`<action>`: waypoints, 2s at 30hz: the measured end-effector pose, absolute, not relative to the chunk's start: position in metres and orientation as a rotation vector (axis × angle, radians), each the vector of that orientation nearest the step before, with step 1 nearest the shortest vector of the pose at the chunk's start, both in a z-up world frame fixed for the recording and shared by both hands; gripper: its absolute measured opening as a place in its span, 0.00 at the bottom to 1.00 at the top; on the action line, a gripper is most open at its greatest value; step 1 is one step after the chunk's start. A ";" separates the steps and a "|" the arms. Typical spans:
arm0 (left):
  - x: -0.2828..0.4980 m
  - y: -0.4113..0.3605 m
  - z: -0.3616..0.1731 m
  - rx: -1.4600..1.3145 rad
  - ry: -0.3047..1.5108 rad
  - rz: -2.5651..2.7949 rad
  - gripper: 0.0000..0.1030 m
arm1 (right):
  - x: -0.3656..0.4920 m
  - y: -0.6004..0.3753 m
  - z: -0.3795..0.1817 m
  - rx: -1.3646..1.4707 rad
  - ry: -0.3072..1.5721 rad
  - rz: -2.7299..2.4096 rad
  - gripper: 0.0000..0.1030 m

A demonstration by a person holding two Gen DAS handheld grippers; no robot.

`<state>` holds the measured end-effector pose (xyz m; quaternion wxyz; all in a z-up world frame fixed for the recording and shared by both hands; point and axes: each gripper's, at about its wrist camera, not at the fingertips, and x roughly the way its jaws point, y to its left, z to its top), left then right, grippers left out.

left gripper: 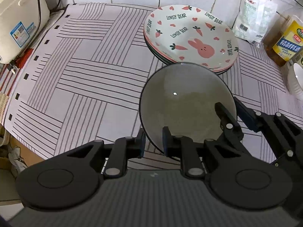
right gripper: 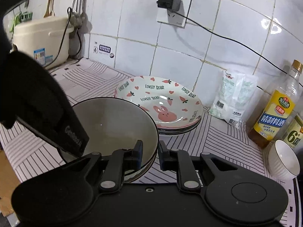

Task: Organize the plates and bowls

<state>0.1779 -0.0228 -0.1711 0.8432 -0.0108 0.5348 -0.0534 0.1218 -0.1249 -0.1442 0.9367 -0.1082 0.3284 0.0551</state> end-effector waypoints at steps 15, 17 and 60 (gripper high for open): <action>0.163 -0.020 -0.158 -0.036 1.078 -0.100 0.40 | 0.113 -0.149 -0.145 -0.039 0.665 0.130 0.29; 0.157 -0.020 -0.154 -0.041 1.064 -0.094 0.40 | 0.105 -0.158 -0.142 0.015 0.659 0.126 0.33; 0.091 -0.206 -0.105 0.231 0.864 -0.373 0.58 | 0.027 -0.331 -0.115 0.043 0.661 -0.051 0.71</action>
